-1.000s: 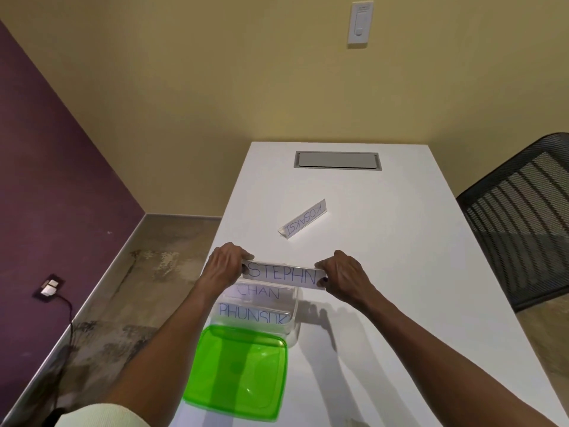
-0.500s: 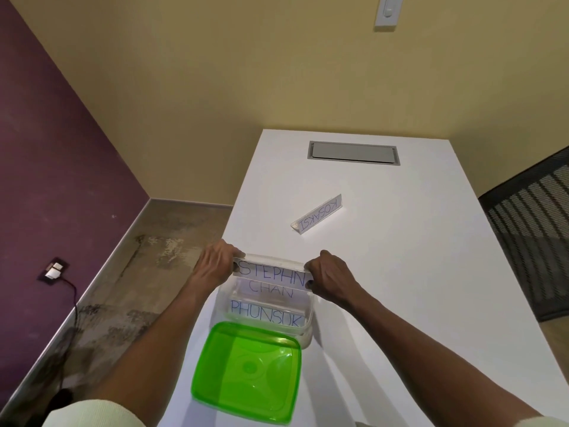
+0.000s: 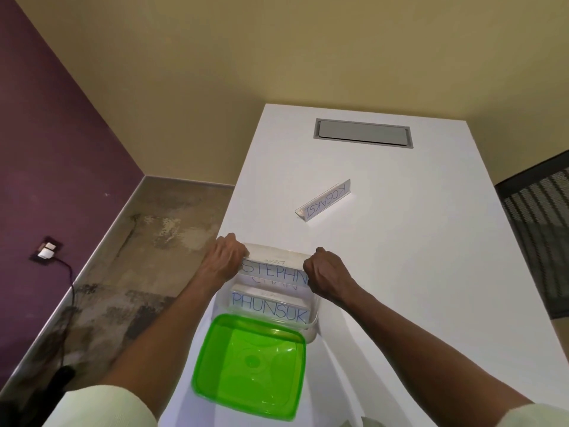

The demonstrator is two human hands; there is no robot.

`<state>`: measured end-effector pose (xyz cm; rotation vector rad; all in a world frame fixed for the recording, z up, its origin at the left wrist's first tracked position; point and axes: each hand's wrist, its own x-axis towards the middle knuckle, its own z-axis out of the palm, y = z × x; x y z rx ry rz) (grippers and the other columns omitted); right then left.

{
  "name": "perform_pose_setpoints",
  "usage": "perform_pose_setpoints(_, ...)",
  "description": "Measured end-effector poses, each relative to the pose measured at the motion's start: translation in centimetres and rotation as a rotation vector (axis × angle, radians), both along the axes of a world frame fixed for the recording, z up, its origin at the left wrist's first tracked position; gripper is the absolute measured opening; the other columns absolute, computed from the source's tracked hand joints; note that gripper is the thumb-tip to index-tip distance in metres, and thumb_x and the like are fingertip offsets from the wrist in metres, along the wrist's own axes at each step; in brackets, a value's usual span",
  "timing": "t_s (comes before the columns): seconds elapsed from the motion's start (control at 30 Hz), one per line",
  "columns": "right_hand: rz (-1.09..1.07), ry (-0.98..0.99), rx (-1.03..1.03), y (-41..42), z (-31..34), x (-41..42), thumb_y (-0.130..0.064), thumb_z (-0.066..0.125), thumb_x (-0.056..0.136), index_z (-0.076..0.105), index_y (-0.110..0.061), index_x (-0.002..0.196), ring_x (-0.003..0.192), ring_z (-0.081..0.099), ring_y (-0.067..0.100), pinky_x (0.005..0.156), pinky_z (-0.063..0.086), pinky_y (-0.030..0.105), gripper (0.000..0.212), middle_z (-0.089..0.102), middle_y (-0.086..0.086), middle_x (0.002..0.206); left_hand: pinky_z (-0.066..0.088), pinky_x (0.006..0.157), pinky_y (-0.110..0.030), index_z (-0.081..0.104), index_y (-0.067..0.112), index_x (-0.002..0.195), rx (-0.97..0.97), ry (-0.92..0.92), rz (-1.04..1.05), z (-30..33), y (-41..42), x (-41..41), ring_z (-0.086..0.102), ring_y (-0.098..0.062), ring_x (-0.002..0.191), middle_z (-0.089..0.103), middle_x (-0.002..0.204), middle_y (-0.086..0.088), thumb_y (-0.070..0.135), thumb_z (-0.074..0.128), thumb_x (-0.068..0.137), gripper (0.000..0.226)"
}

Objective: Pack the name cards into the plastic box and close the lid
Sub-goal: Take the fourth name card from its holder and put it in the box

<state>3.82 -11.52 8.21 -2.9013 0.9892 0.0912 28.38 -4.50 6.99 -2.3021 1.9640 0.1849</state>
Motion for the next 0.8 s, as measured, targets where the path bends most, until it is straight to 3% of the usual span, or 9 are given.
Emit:
perform_pose_setpoints(0.23, 0.097, 0.12, -0.113, -0.2, -0.8, 0.7, -0.003, 0.079, 0.044, 0.052, -0.016, 0.044, 0.04, 0.048, 0.02, 0.04, 0.02, 0.02, 0.03, 0.048, 0.002, 0.038, 0.049, 0.068, -0.032, 0.071, 0.016, 0.089, 0.086, -0.078, -0.075, -1.2, -1.1, -0.2, 0.065, -0.03, 0.079, 0.065, 0.088, -0.011, 0.003, 0.055, 0.082, 0.021)
perform_pose_setpoints(0.47, 0.122, 0.265, -0.257, 0.1, -0.9, 1.4, -0.016, 0.08, 0.051, 0.059, -0.022, 0.049, 0.043, 0.051, 0.011, 0.047, 0.021, 0.021, 0.021, 0.05, -0.006, 0.043, 0.048, 0.074, -0.032, 0.068, 0.017, 0.104, 0.165, -0.173, -0.097, -2.5, -1.3, -0.4, 0.067, -0.028, 0.093, 0.069, 0.103, -0.008, 0.007, 0.053, 0.087, 0.025)
perform_pose_setpoints(0.53, 0.13, 0.332, -0.235, 0.3, -1.1, 1.6, -0.012, 0.069, 0.068, 0.063, -0.022, 0.065, 0.056, 0.055, 0.012, 0.052, 0.025, 0.024, 0.012, 0.057, -0.006, 0.056, 0.049, 0.077, -0.032, 0.066, 0.018, 0.109, 0.164, -0.17, -0.09, -3.0, -1.2, -0.5, 0.066, -0.028, 0.096, 0.068, 0.106, -0.008, 0.006, 0.05, 0.088, 0.029)
perform_pose_setpoints(0.63, 0.15, 0.342, -0.163, 0.2, -2.3, 1.8, 0.002, 0.044, 0.086, 0.061, -0.02, 0.087, 0.076, 0.058, 0.019, 0.06, 0.03, 0.029, 0.028, 0.062, -0.001, 0.078, 0.048, 0.075, -0.03, 0.065, 0.018, 0.108, 0.141, -0.196, -0.087, -3.5, -1.0, -0.8, 0.066, -0.026, 0.092, 0.068, 0.102, -0.007, 0.002, 0.045, 0.088, 0.032)
perform_pose_setpoints(0.7, 0.178, 0.376, -0.18, 0.3, -1.9, 1.9, -0.004, 0.051, 0.082, 0.062, -0.024, 0.079, 0.068, 0.058, 0.014, 0.057, 0.03, 0.028, 0.023, 0.062, -0.006, 0.07, 0.049, 0.073, -0.03, 0.066, 0.018, 0.103, 0.136, -0.215, -0.081, -3.6, -1.0, -1.1, 0.067, -0.025, 0.089, 0.069, 0.098, -0.006, 0.001, 0.044, 0.088, 0.031)
perform_pose_setpoints(0.8, 0.173, 0.427, -0.247, 0.1, -1.7, 2.1, -0.016, 0.073, 0.062, 0.06, -0.026, 0.054, 0.045, 0.051, 0.007, 0.049, 0.024, 0.022, 0.018, 0.052, -0.01, 0.045, 0.048, 0.071, -0.03, 0.067, 0.016, 0.098, 0.145, -0.21, -0.086, -3.6, -1.2, -1.5, 0.068, -0.026, 0.088, 0.07, 0.096, -0.006, 0.001, 0.045, 0.087, 0.029)
